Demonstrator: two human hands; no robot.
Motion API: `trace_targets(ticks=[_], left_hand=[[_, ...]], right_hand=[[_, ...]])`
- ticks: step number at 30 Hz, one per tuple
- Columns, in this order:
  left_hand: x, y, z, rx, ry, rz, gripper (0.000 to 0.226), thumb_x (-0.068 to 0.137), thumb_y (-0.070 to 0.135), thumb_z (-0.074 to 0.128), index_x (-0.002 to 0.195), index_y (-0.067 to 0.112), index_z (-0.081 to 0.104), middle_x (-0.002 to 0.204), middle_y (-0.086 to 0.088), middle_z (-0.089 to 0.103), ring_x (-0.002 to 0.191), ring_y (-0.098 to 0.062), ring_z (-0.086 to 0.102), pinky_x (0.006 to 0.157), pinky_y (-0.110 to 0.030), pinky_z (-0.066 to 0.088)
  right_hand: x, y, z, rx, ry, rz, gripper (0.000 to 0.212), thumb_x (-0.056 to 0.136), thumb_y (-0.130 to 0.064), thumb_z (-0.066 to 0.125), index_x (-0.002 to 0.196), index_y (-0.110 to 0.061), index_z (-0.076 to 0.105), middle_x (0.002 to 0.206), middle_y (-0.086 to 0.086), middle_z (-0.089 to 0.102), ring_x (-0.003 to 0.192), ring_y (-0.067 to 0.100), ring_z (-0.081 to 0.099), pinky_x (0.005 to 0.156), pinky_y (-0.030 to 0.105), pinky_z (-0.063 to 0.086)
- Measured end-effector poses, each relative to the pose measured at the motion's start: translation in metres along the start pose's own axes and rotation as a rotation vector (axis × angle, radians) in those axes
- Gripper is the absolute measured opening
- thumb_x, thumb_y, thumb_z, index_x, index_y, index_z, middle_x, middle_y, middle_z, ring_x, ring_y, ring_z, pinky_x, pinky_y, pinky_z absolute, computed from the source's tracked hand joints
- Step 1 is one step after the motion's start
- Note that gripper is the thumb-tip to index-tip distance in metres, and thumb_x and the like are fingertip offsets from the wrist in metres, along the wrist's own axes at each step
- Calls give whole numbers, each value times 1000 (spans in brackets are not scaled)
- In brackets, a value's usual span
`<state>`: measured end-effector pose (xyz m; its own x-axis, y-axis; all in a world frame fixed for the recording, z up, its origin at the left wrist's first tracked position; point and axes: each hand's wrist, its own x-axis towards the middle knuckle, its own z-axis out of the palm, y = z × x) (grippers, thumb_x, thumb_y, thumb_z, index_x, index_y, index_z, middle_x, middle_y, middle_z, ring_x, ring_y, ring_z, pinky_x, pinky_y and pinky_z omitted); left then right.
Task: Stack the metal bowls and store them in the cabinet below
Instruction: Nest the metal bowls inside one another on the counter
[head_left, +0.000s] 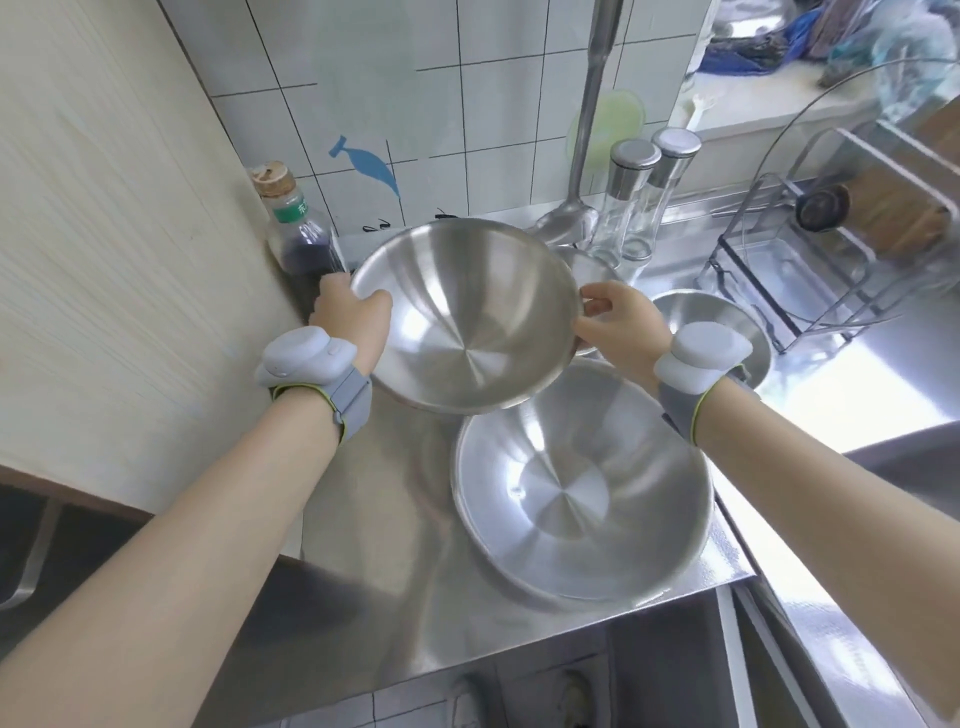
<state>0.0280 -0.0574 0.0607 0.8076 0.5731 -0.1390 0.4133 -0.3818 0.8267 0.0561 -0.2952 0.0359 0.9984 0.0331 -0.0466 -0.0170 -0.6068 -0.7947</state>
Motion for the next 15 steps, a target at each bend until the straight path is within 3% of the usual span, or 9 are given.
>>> trace_targets(ticks=[2,4,6,8,9,11,14,15], left_hand=[[-7,5,8,10,-34,35,45,76,18,49,121,9,48,109,-10,54,105,-32,52,82,-31,36],[-16,7,15,17,-66,65,46,77,19,49,122,9,48,114,-14,58,108,-35,54,81,-32,37],[-24,8,20,48,-82,84,44,80,18,47,120,1,49,116,-22,59,107,-41,54,80,-37,42],[-33,9,26,89,-105,115,37,79,17,44,104,-11,49,102,-33,56,93,-52,49,70,-46,43],[-38,8,30,115,-125,125,42,80,17,43,108,-14,48,108,-36,54,90,-53,48,68,-47,43],[-46,5,37,166,-170,141,48,83,17,42,123,-10,45,122,-34,52,80,-45,47,61,-39,38],[-55,-1,44,202,-207,173,49,87,17,42,131,-3,42,105,-19,61,79,-31,52,61,-33,35],[-58,-3,45,211,-210,182,47,88,18,43,132,1,42,111,-14,61,84,-27,52,66,-27,33]], right_hand=[[-8,9,-10,42,20,54,34,81,-16,56,115,-11,59,93,4,65,75,14,67,52,12,40],[-18,18,-20,68,35,90,31,83,-18,57,112,-7,57,83,3,66,57,-2,64,48,8,41],[-27,28,-27,50,60,105,22,84,-23,57,101,-9,55,66,-5,62,51,-1,58,52,14,43],[-38,39,-32,78,95,149,16,86,-28,56,89,-14,50,58,-7,59,56,7,56,60,25,43],[-42,44,-33,99,112,179,15,86,-29,55,82,-16,48,57,-6,58,56,10,54,62,28,42],[-52,54,-36,98,153,223,20,85,-30,53,70,-19,45,55,-5,55,54,13,52,58,26,42],[-64,66,-40,111,168,253,18,86,-27,51,74,-14,49,53,-4,53,46,11,52,53,22,42],[-68,70,-41,105,165,257,20,87,-27,50,73,-13,49,51,-4,53,42,11,53,52,21,43]])
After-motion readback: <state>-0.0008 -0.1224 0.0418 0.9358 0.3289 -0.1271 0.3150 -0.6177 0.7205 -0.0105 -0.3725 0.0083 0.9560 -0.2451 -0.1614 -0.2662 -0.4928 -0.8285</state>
